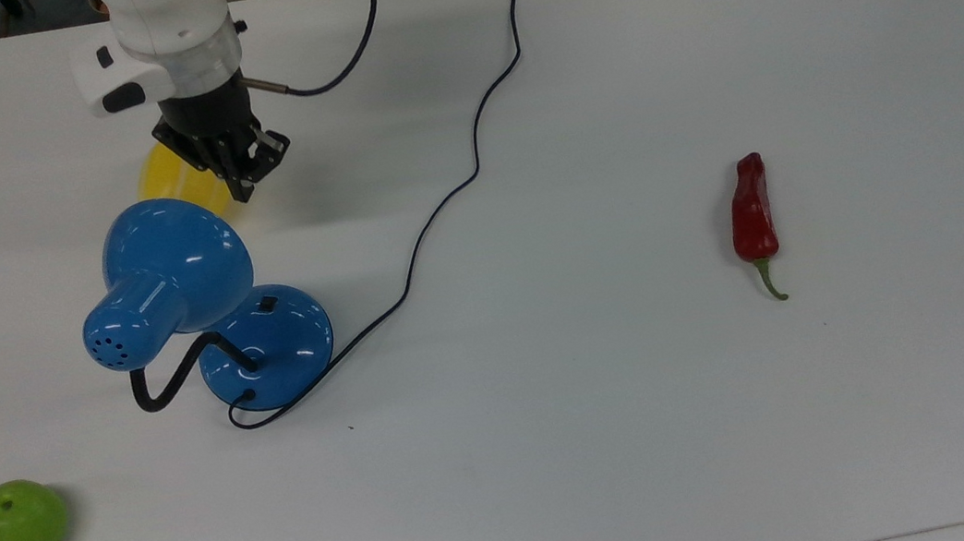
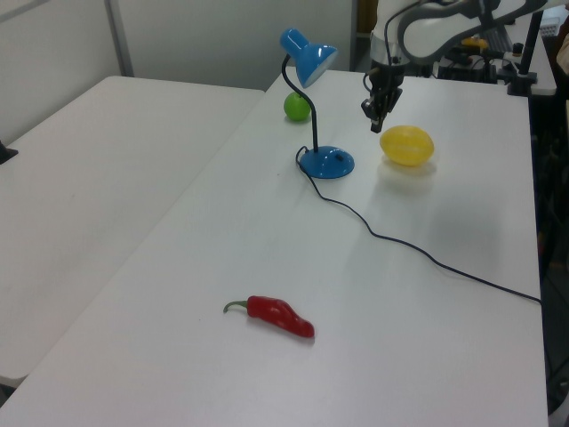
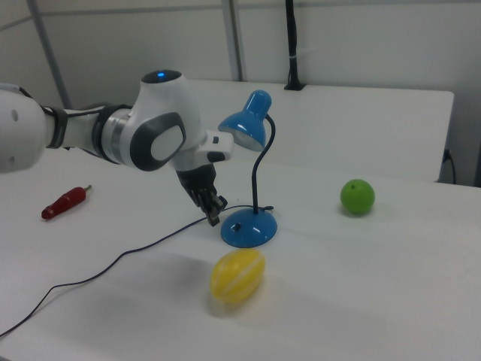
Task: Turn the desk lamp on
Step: 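Move the gripper down toward the blue lamp's base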
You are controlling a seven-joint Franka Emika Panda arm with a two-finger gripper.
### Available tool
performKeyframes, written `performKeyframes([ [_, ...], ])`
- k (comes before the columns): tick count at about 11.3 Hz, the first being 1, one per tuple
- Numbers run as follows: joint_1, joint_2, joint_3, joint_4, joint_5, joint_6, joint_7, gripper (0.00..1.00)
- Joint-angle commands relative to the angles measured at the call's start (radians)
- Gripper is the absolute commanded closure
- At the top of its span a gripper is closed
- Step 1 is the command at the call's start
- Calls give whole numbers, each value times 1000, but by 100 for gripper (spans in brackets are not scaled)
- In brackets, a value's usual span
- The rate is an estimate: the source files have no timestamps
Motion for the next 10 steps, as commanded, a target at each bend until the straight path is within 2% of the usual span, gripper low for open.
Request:
performKeyframes([
  [1,5,53,1,-22,-11,146,42,100],
  [5,11,122,2,-14,-29,339,38,100],
  [8,15,142,8,-9,-108,390,31,100],
  [10,21,153,10,-9,-120,421,30,100],
])
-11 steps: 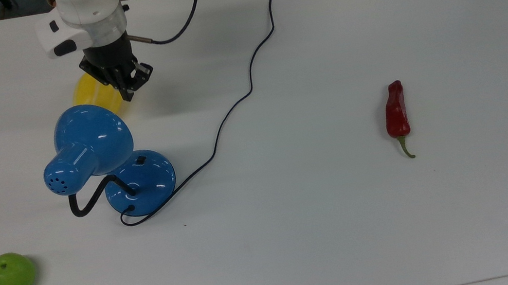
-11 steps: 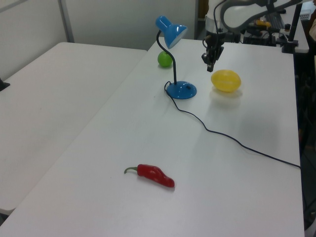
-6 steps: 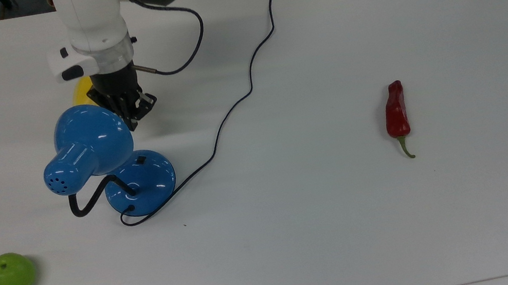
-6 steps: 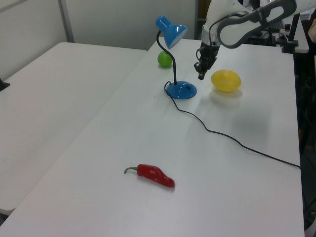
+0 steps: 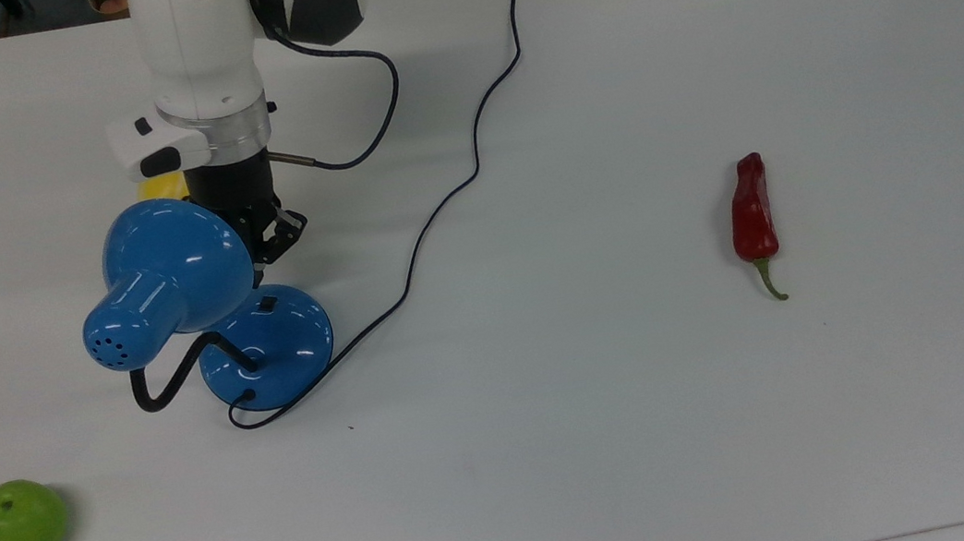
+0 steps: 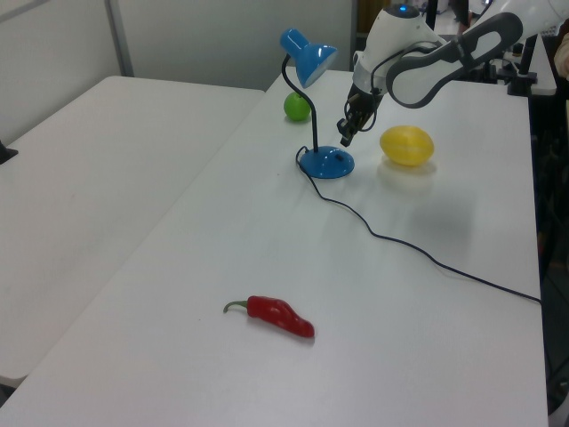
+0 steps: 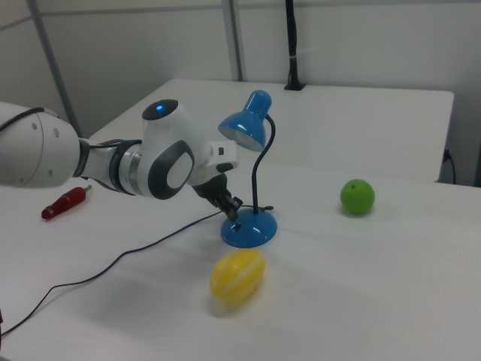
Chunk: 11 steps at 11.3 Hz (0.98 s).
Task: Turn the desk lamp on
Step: 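Lower the gripper onto the switch on the lamp base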
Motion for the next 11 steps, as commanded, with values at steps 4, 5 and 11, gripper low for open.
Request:
performKeyframes([
  [4,16,36,3,11,-57,77,15,100],
  [5,14,39,3,13,-69,77,15,100],
  [11,10,73,2,22,-89,114,15,100],
])
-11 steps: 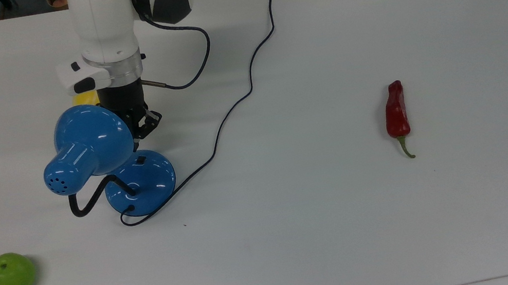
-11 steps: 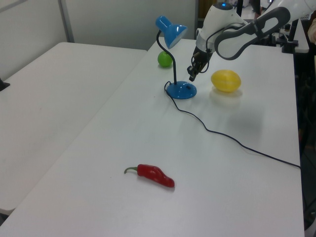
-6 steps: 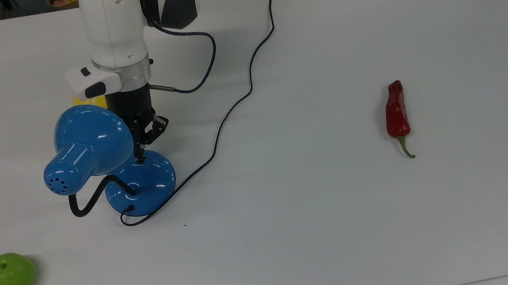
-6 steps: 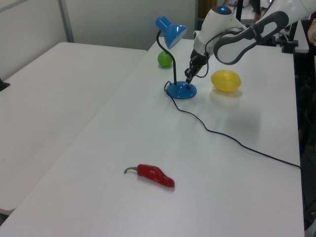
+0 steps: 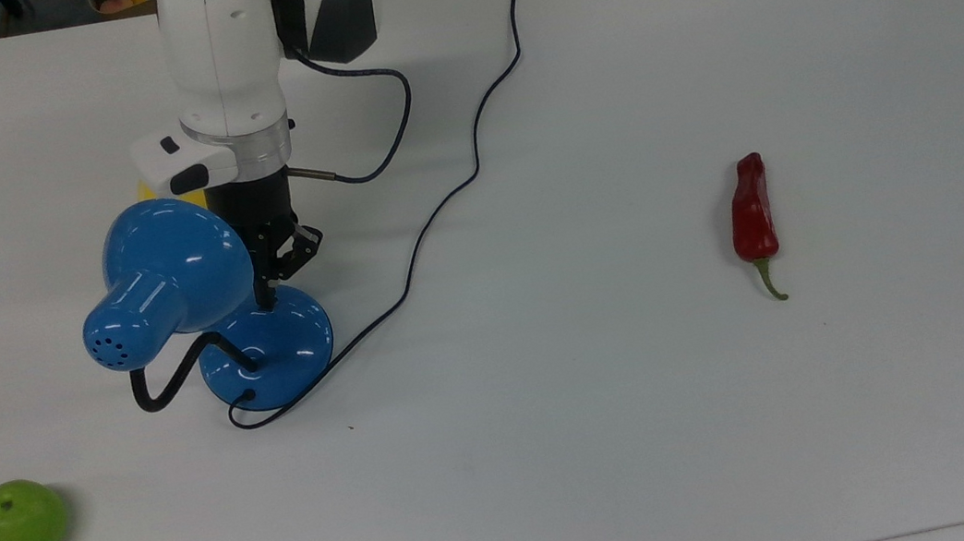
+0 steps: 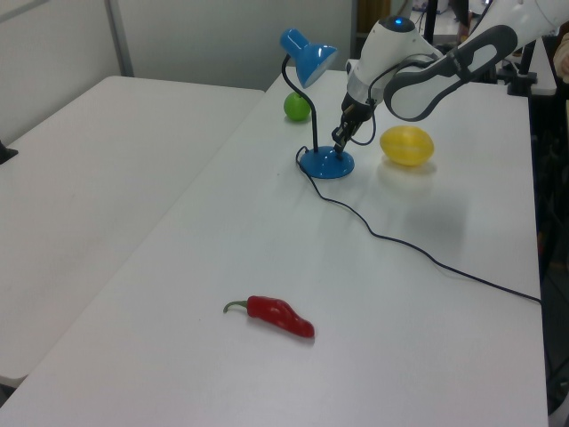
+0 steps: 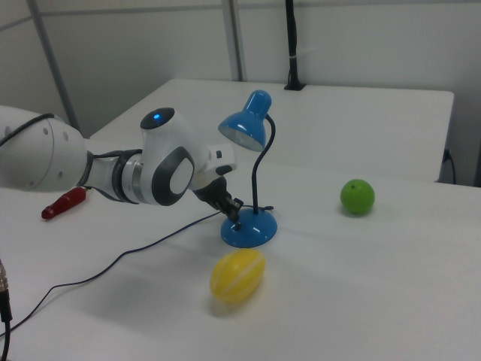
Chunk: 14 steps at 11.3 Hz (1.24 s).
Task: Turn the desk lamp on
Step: 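Lower the gripper onto the switch on the lamp base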
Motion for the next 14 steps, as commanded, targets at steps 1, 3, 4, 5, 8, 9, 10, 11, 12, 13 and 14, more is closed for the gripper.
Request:
performKeyframes([
  [1,-3,30,-1,15,-23,52,15,100],
  [3,-6,46,-1,22,-21,78,16,100],
  [4,-6,55,-1,25,-21,78,16,100],
  [5,-6,56,-1,28,-21,78,18,100],
  [8,-8,64,-1,28,-21,79,16,100],
  [9,-8,63,-1,28,-19,78,18,100],
  [10,-6,55,-1,28,-19,72,19,100],
  [11,-5,43,-1,28,-19,64,21,100],
  [12,-2,29,-1,23,-19,58,21,100],
  [13,0,18,-1,26,-19,12,21,100],
  [14,0,10,-1,26,-19,-20,18,100],
])
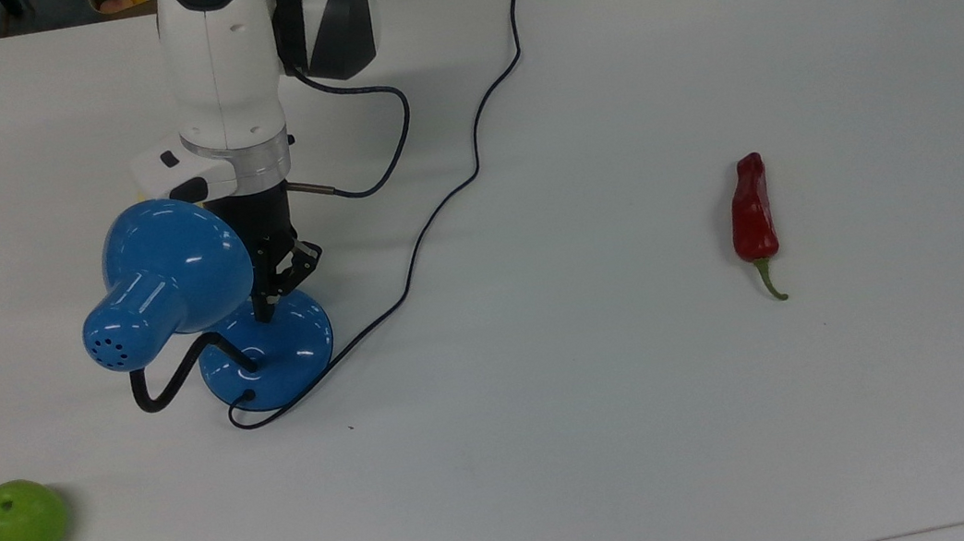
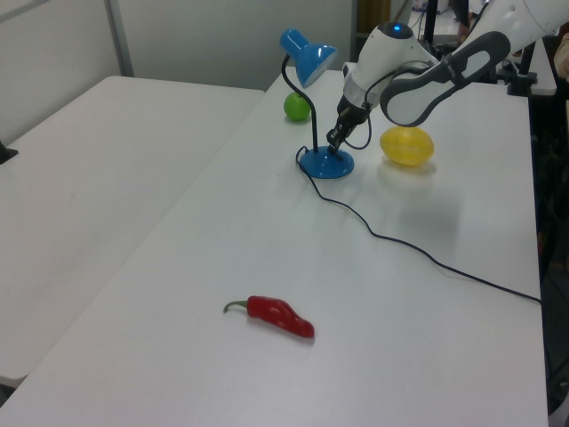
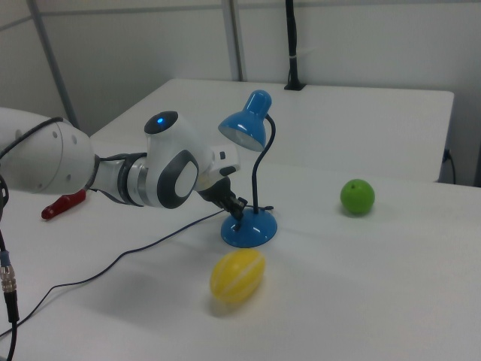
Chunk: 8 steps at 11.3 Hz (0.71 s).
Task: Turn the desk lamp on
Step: 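Lower the gripper onto the switch on the lamp base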
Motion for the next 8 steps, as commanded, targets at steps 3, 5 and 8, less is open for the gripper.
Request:
performKeyframes([
  [3,4,-33,1,0,-19,-106,18,100],
  [5,3,-36,-1,0,-19,-113,16,100],
  [8,-2,-25,1,3,-19,-107,22,100],
])
